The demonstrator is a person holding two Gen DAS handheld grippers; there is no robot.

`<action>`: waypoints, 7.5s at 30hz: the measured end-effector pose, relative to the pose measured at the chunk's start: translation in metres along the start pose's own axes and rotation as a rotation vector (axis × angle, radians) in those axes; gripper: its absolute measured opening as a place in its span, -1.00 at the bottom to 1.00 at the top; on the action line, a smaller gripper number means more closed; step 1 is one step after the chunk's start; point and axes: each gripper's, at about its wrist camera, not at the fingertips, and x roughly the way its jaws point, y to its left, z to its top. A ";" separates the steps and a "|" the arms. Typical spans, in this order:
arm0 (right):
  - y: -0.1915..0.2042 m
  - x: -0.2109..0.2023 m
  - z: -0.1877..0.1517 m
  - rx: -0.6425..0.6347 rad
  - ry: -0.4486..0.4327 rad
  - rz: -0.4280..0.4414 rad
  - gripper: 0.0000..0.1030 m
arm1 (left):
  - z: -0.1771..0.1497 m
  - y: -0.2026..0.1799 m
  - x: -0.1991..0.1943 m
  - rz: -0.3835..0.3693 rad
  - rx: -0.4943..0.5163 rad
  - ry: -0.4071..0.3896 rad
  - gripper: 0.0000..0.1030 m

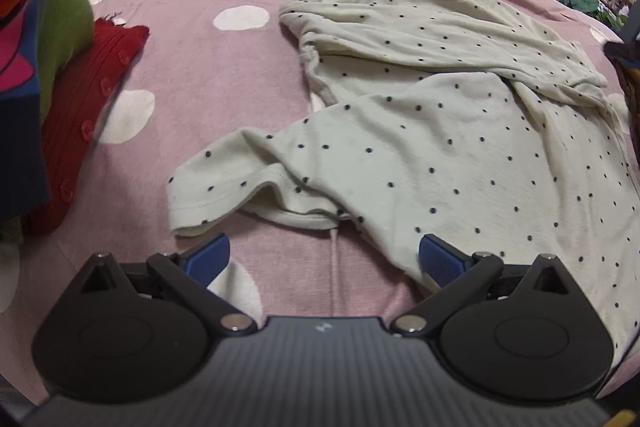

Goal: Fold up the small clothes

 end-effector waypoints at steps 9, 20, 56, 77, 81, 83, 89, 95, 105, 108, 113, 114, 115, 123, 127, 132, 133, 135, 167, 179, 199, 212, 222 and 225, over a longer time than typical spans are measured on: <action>0.023 -0.091 -0.070 -0.024 0.037 0.234 0.98 | -0.007 0.028 -0.003 0.024 -0.044 -0.037 1.00; 0.015 -0.131 -0.153 0.141 0.232 0.356 0.72 | -0.017 0.056 -0.007 0.098 0.054 -0.100 1.00; -0.095 -0.212 -0.088 0.401 0.187 0.620 -0.96 | 0.026 0.060 -0.080 -0.231 0.329 -0.135 -0.30; -0.103 -0.158 -0.150 0.384 0.208 0.417 0.89 | -0.004 0.038 0.016 -0.434 0.239 -0.022 -0.21; -0.102 -0.127 -0.151 0.330 0.139 0.438 0.96 | -0.001 0.030 0.020 -0.408 0.272 0.002 -0.65; -0.100 -0.118 -0.150 0.331 0.116 0.464 0.96 | 0.002 0.032 0.019 -0.429 0.239 0.023 -0.83; -0.097 -0.123 -0.140 0.451 0.256 0.577 -0.68 | 0.009 0.035 -0.020 -0.488 0.288 0.058 -0.88; -0.108 -0.197 -0.092 0.436 0.235 0.641 -0.70 | 0.020 0.044 -0.090 -0.483 0.371 0.047 -0.90; -0.093 -0.165 -0.138 0.262 0.530 0.445 -0.64 | -0.074 0.043 -0.020 -0.440 0.315 0.407 -0.89; -0.105 -0.164 -0.151 0.314 0.521 0.435 -0.38 | -0.071 0.051 -0.019 -0.391 0.304 0.411 -0.66; -0.109 -0.186 -0.137 0.295 0.392 0.379 0.51 | -0.035 0.041 -0.046 -0.289 0.314 0.314 0.82; -0.108 -0.189 -0.132 0.273 0.367 0.364 0.65 | -0.027 0.035 -0.052 -0.248 0.333 0.283 0.99; -0.104 -0.189 -0.128 0.249 0.351 0.354 0.67 | -0.021 0.028 -0.058 -0.209 0.351 0.242 1.00; -0.088 -0.180 -0.134 0.173 0.373 0.356 0.90 | -0.024 -0.007 -0.055 0.025 0.443 0.259 1.00; -0.101 -0.180 -0.147 0.276 0.376 0.365 0.90 | -0.040 -0.003 -0.048 0.034 0.465 0.294 1.00; -0.100 -0.183 -0.151 0.294 0.365 0.377 0.90 | -0.051 -0.005 -0.041 0.030 0.466 0.325 1.00; -0.100 -0.183 -0.151 0.296 0.365 0.381 0.90 | -0.052 -0.005 -0.040 0.029 0.467 0.327 1.00; -0.099 -0.184 -0.151 0.293 0.366 0.391 0.91 | -0.055 -0.005 -0.038 0.022 0.463 0.336 1.00; -0.079 -0.176 -0.152 0.313 0.410 0.525 -0.84 | -0.052 0.018 -0.033 -0.280 0.308 0.391 -0.79; -0.077 -0.170 -0.153 0.321 0.446 0.532 -0.84 | -0.068 0.016 -0.020 -0.264 0.333 0.421 -0.51; -0.108 -0.053 0.006 0.417 0.183 0.626 -0.87 | 0.150 0.039 -0.011 -0.342 -0.032 -0.038 -0.86; -0.111 0.100 0.072 0.561 0.175 0.390 -0.87 | 0.273 0.029 0.104 -0.114 -0.169 -0.092 -0.71; -0.114 0.078 0.064 0.474 0.019 0.203 0.38 | 0.250 0.018 0.096 0.020 -0.080 -0.186 0.99; -0.076 0.067 0.058 0.277 0.023 0.271 0.21 | 0.220 -0.020 0.075 -0.042 0.083 -0.255 0.99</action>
